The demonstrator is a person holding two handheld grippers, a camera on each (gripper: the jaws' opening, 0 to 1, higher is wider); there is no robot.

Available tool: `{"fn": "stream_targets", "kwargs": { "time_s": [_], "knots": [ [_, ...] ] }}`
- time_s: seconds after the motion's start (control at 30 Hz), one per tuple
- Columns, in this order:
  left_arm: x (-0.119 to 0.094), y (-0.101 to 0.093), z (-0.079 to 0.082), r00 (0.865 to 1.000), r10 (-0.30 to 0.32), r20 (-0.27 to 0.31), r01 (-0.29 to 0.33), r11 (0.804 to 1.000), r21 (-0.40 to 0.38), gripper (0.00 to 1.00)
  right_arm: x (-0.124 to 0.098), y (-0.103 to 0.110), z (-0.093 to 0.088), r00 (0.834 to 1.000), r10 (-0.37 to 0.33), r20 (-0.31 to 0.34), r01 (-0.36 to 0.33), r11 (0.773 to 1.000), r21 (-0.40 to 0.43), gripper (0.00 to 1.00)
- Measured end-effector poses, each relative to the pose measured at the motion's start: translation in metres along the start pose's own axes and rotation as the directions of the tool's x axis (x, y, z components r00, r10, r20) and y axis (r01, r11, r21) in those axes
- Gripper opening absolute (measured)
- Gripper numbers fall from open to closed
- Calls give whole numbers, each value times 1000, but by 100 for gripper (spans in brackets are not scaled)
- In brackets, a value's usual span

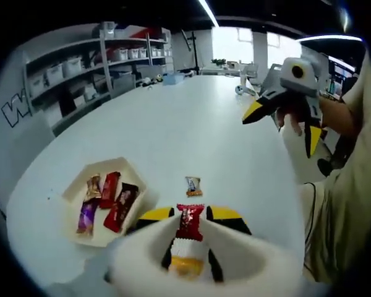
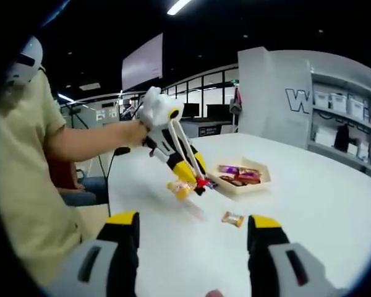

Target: Place the target food into the container with the food tongs after gripping and lifting it, then release it inside without dropping or visibly crushing the food.

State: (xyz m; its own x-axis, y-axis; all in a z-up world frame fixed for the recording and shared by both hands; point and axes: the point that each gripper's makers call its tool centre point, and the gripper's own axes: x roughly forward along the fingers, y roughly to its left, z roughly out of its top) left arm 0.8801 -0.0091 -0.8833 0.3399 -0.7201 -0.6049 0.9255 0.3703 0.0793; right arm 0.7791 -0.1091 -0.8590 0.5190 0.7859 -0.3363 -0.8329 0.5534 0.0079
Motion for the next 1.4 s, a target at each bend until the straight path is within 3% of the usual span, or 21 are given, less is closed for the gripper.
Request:
{"fn": "stream_targets", "kwargs": {
  "time_s": [0.6, 1.4],
  "knots": [
    [-26, 56, 12, 993, 112, 26, -112, 994, -15, 19, 1, 1, -1, 1000, 6, -4, -6, 1000, -1, 69],
    [-11, 117, 3, 975, 220, 19, -218, 974, -57, 20, 1, 2, 2, 1000, 7, -1, -7, 1000, -8, 69]
  ]
}}
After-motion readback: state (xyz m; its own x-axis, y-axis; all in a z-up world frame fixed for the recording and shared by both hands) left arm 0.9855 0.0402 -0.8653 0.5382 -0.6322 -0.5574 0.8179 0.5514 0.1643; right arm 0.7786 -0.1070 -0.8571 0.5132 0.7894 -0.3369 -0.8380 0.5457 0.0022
